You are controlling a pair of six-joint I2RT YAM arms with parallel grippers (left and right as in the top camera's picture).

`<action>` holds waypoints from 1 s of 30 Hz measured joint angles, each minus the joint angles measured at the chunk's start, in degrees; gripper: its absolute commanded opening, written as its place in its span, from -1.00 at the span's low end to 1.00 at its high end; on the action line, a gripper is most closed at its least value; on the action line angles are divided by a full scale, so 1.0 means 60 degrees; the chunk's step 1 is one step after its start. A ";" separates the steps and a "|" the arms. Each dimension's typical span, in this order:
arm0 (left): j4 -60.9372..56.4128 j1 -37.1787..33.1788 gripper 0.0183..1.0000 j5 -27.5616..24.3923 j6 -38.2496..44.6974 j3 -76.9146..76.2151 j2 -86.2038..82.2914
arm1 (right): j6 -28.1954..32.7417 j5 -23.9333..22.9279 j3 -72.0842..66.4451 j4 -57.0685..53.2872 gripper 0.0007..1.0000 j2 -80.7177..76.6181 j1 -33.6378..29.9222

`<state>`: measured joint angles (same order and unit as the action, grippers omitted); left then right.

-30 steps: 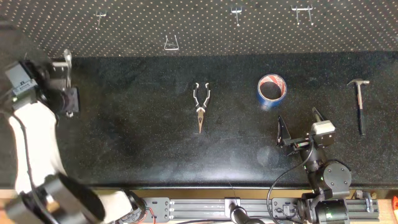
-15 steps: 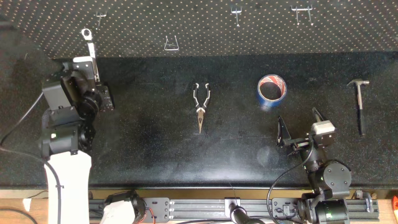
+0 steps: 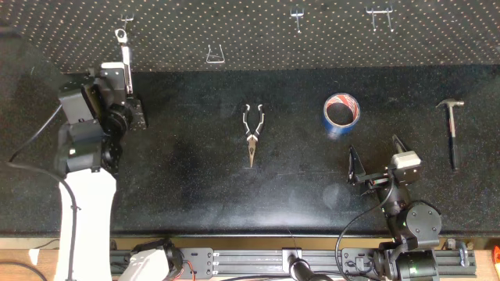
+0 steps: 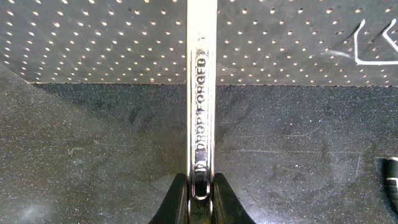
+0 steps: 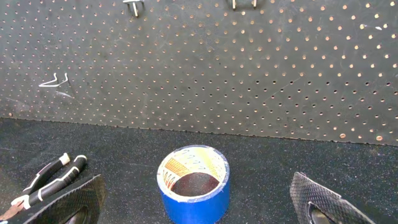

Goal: Place Tools Onto Pegboard

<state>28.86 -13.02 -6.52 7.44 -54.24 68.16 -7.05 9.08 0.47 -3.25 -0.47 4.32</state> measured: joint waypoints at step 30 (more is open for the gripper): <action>0.2433 0.2900 1.00 0.1140 -0.3803 -0.0401 -0.0084 | 0.0000 0.0000 0.0000 -0.0004 0.95 0.0000 0.0000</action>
<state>43.46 4.38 0.32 -15.38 -56.64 67.66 -7.05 9.08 0.47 -3.27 -0.47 4.32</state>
